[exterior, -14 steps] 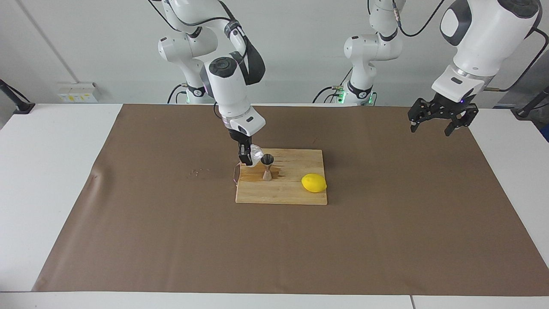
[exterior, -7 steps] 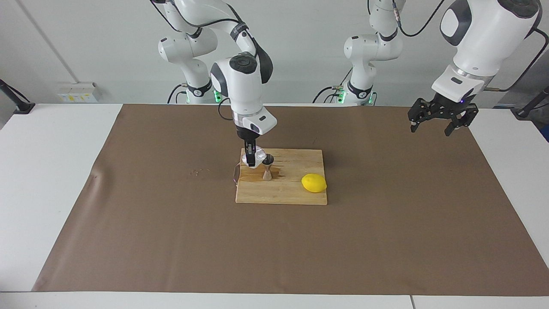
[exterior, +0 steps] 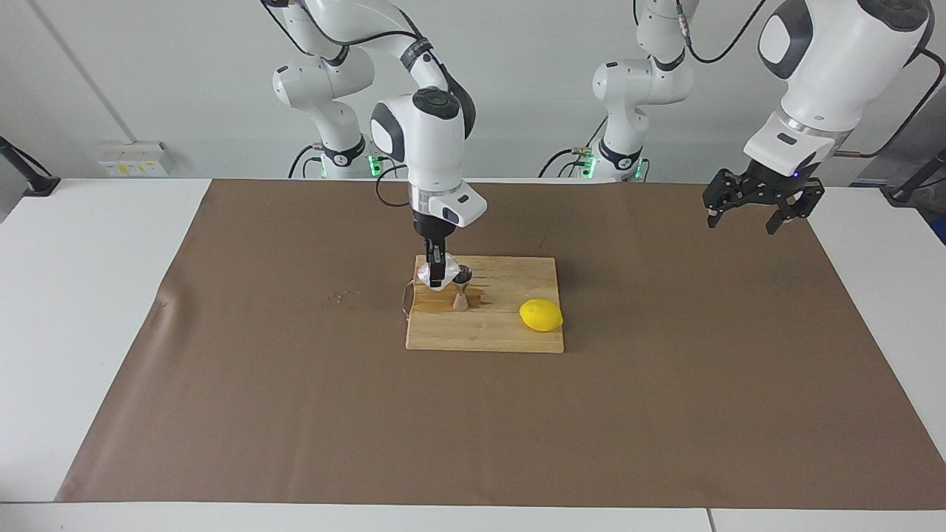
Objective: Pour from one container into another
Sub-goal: 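Tilt the white cup over the dark cup with the right gripper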
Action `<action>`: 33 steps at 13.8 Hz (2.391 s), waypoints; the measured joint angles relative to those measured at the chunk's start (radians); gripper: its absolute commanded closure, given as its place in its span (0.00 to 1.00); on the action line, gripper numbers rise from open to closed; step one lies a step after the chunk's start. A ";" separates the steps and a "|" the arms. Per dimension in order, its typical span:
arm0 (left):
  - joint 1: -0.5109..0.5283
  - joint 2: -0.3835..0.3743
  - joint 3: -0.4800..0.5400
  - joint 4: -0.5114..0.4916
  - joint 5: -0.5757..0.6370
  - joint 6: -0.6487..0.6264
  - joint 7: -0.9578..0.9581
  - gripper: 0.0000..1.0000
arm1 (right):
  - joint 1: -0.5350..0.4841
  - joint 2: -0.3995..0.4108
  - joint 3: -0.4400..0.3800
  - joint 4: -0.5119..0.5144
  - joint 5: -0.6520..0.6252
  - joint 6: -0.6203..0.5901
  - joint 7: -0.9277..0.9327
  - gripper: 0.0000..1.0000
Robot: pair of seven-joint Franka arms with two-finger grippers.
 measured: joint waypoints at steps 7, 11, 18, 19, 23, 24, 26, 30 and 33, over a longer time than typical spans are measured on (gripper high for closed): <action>0.000 0.000 0.000 0.000 0.000 0.000 0.000 0.00 | 0.025 0.001 0.000 0.000 -0.069 -0.045 0.000 0.76; 0.000 0.000 0.000 0.000 0.000 0.000 0.000 0.00 | 0.030 0.001 0.000 0.000 -0.107 -0.045 0.000 0.76; 0.000 0.000 0.000 0.000 0.000 0.000 0.000 0.00 | 0.055 0.001 0.004 0.000 -0.158 -0.046 0.000 0.76; 0.000 0.000 0.000 0.000 0.000 0.000 0.000 0.00 | 0.055 0.001 0.004 0.000 -0.162 -0.047 0.000 0.76; 0.000 0.000 0.000 0.000 0.000 0.000 0.000 0.00 | 0.056 0.002 0.005 0.000 -0.203 -0.047 0.000 0.76; 0.000 0.000 0.000 0.000 0.000 0.000 0.000 0.00 | 0.059 0.002 0.006 0.000 -0.220 -0.047 0.000 0.76; 0.000 0.000 0.000 0.000 0.000 0.000 0.000 0.00 | 0.070 0.002 0.007 0.000 -0.229 -0.047 0.000 0.76; 0.000 0.000 0.000 0.000 0.000 0.000 0.000 0.00 | 0.074 0.002 0.008 0.000 -0.242 -0.050 0.000 0.76; 0.000 0.000 0.000 0.000 0.000 0.000 0.000 0.00 | 0.075 0.002 0.008 0.000 -0.261 -0.050 0.000 0.76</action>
